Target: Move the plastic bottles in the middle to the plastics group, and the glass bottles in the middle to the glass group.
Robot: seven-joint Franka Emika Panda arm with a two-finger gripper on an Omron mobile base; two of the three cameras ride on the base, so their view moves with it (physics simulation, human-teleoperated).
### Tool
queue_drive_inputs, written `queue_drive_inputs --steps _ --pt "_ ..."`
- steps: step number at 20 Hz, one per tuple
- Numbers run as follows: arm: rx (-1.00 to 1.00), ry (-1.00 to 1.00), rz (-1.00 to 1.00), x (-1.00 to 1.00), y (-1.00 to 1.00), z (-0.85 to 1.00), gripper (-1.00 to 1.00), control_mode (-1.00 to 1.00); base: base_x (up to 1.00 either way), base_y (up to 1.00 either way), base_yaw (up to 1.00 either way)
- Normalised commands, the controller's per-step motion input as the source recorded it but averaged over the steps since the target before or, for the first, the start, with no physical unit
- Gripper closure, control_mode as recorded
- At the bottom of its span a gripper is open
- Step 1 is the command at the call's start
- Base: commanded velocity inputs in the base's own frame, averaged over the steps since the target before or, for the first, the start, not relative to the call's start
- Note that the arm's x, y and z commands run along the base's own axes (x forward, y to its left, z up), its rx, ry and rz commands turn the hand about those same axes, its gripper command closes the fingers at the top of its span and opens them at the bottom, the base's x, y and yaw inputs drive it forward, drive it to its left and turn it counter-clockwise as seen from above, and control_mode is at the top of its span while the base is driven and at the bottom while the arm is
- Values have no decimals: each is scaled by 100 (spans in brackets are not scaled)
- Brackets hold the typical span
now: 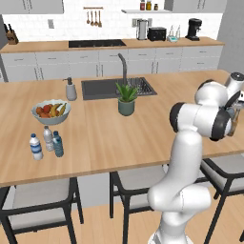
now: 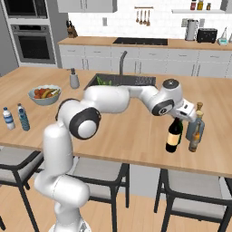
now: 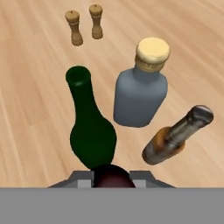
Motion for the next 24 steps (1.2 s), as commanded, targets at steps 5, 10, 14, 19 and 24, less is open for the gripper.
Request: queue_drive_inputs --steps 5,10,14,19,24 --pt "0 0 0 6 -12 -22 100 -100 0 0 0" --pt "0 1 2 -17 1 -34 -100 -100 0 0 0" --pt "0 1 1 -19 8 -31 -100 -100 0 0 0" --pt "0 0 0 -2 10 -14 -100 -100 0 0 0" --pt "1 0 0 1 13 4 -100 -100 0 0 0"
